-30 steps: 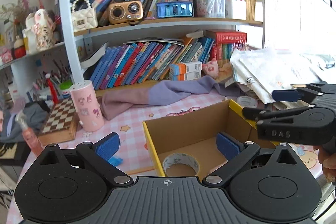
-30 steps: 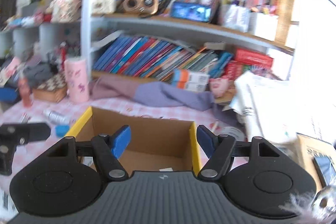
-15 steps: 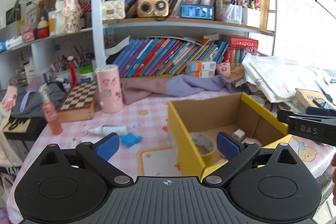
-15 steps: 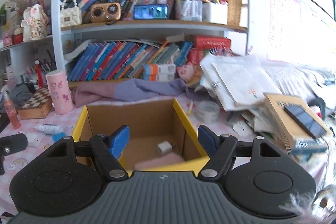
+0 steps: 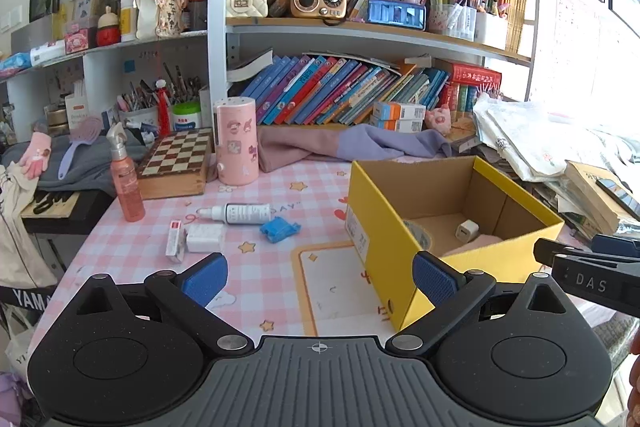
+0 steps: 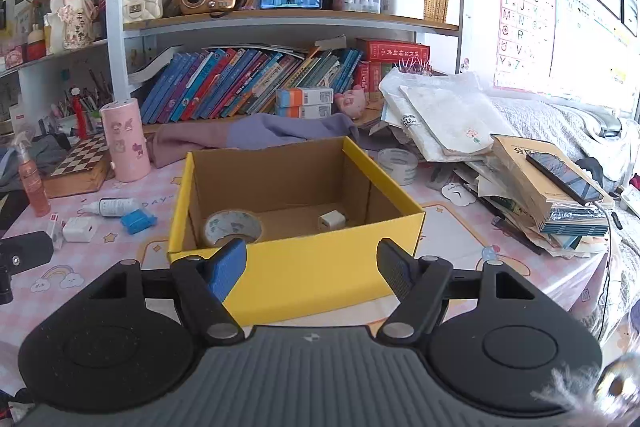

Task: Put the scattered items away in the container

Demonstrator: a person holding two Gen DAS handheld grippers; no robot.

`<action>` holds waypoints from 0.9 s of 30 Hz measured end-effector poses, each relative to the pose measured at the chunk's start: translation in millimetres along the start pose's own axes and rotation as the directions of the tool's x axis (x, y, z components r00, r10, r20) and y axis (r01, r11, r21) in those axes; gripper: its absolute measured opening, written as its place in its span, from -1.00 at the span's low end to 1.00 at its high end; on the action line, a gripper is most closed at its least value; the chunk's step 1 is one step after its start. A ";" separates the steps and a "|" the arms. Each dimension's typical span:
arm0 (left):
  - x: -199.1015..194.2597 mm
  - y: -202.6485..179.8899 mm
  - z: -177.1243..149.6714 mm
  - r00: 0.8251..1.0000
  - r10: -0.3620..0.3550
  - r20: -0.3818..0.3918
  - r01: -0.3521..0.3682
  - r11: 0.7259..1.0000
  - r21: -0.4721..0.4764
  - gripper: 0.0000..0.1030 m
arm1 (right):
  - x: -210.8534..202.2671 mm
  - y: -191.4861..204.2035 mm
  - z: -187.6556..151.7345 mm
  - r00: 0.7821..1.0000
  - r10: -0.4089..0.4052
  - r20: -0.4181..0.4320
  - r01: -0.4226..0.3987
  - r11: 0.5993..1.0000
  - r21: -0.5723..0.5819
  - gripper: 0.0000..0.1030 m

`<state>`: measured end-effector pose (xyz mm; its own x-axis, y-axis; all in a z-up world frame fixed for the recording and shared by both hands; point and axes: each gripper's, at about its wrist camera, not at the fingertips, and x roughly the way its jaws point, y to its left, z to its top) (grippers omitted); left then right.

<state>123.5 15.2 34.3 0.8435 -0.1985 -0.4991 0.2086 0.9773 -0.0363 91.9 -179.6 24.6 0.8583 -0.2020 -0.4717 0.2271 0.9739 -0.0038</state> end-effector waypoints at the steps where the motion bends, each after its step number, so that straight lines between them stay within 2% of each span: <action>1: -1.3 2.1 -2.3 1.000 -0.002 -0.006 0.002 1.000 0.001 0.95 | -2.2 3.2 -2.3 1.000 -0.001 -0.005 0.001 1.000 -0.001 0.37; 12: -14.3 28.5 -28.3 0.997 -0.018 -0.073 0.019 1.000 0.004 0.95 | -23.3 32.3 -31.4 0.996 0.002 -0.091 -0.001 1.000 0.005 0.38; 27: -31.4 67.0 -52.4 0.990 0.010 -0.141 -0.013 1.000 -0.021 0.95 | -38.2 86.6 -54.2 0.979 0.093 -0.181 -0.104 0.993 -0.056 0.46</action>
<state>85.0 90.8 2.2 0.7675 -0.1760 -0.6164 0.1866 0.9813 -0.0479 53.9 -81.9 -5.5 0.7782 -0.0886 -0.6218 0.1099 0.9939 -0.0042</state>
